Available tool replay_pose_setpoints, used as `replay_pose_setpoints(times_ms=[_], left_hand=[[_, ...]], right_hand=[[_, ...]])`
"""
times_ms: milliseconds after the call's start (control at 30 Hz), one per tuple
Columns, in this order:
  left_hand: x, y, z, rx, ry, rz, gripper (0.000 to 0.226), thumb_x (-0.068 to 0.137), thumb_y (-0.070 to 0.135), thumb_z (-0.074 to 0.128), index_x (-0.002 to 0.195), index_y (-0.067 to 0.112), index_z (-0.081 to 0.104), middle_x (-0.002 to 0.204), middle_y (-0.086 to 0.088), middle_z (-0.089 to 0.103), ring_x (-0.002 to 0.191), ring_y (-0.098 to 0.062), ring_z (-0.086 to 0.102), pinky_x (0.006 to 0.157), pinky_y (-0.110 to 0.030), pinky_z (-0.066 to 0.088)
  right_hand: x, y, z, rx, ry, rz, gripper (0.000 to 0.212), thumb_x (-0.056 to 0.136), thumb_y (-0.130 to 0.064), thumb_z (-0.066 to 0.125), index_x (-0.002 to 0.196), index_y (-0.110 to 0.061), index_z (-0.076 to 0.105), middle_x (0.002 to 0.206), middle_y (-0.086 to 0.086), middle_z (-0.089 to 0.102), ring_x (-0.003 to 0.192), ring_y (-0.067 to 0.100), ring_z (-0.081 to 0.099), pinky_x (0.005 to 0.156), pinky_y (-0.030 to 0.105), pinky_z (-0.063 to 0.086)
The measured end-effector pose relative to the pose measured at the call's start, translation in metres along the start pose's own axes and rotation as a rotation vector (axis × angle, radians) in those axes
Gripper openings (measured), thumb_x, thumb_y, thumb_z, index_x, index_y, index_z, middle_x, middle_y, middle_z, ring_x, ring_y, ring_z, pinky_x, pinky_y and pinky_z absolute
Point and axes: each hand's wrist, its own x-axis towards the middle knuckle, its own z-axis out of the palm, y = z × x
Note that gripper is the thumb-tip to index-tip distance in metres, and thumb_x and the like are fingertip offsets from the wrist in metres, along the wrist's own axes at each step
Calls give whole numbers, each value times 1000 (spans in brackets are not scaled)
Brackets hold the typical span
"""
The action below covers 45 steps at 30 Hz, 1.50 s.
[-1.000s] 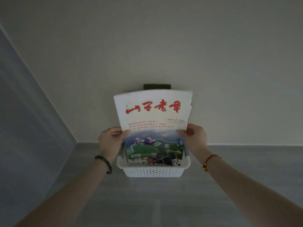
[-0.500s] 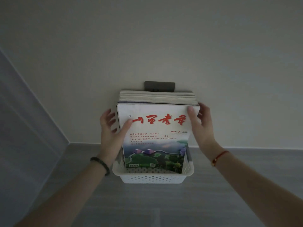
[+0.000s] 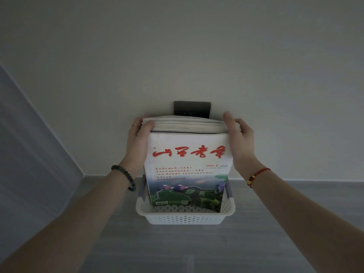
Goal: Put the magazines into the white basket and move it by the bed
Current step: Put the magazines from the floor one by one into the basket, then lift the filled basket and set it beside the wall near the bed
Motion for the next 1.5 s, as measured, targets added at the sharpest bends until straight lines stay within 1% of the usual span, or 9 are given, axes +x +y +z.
replay_pose_setpoints(times_ms=[267,500,667,800,900,967,1167,1400,1500], left_hand=[[-8,-12,-4,159,82,-82,61,87,48,43,132,9,32,46,14,63,44,-1,61,40,-14,45],[-4,-7,3,44,258,120,32,89,36,45,58,28,42,37,12,50,36,0,52,36,-11,37],[4,-3,4,9,244,160,27,89,36,45,64,28,42,38,16,53,38,3,54,37,-9,39],[5,-12,3,31,235,104,22,89,36,43,69,30,46,42,16,55,40,2,55,39,-12,42],[6,-4,1,44,120,165,15,90,21,43,84,28,55,68,16,62,56,3,61,47,-13,47],[10,3,0,63,40,213,21,90,11,42,99,24,56,89,10,61,65,7,62,53,-10,47],[18,11,-1,108,5,86,18,90,15,46,104,24,54,89,6,56,62,3,59,52,-12,47],[-30,-23,-24,286,114,-9,81,73,74,23,135,23,29,128,8,46,113,-4,47,90,-25,39],[-59,-60,-43,488,82,-238,81,76,66,30,142,22,13,147,-3,30,129,-18,34,99,-32,30]], right_hand=[[-18,11,-6,31,-143,-2,66,44,-62,69,97,-24,57,68,-6,72,63,13,70,50,22,53],[-22,6,3,84,-78,-77,51,44,-64,73,76,-29,56,65,-9,72,56,13,69,44,20,50],[-13,4,4,79,-88,-158,25,56,-52,76,72,-48,58,64,-17,70,57,5,67,44,15,49],[-11,15,2,54,-103,-72,55,54,-62,69,100,-36,53,71,-9,72,63,6,68,49,18,52],[2,8,1,48,-95,95,61,67,-65,58,115,-28,52,102,-1,66,89,15,65,76,34,55],[14,0,1,98,-42,134,21,78,-47,56,81,-28,63,79,-5,67,73,14,64,67,29,53],[21,-10,8,9,-8,143,23,83,-25,55,62,-19,50,66,5,52,61,20,50,59,28,42],[-14,15,-16,85,-113,1,67,69,-61,57,120,-19,45,114,2,59,98,10,61,74,24,53],[-29,43,-29,-5,-240,35,80,63,-42,68,131,-17,33,122,5,54,106,13,58,71,23,56]])
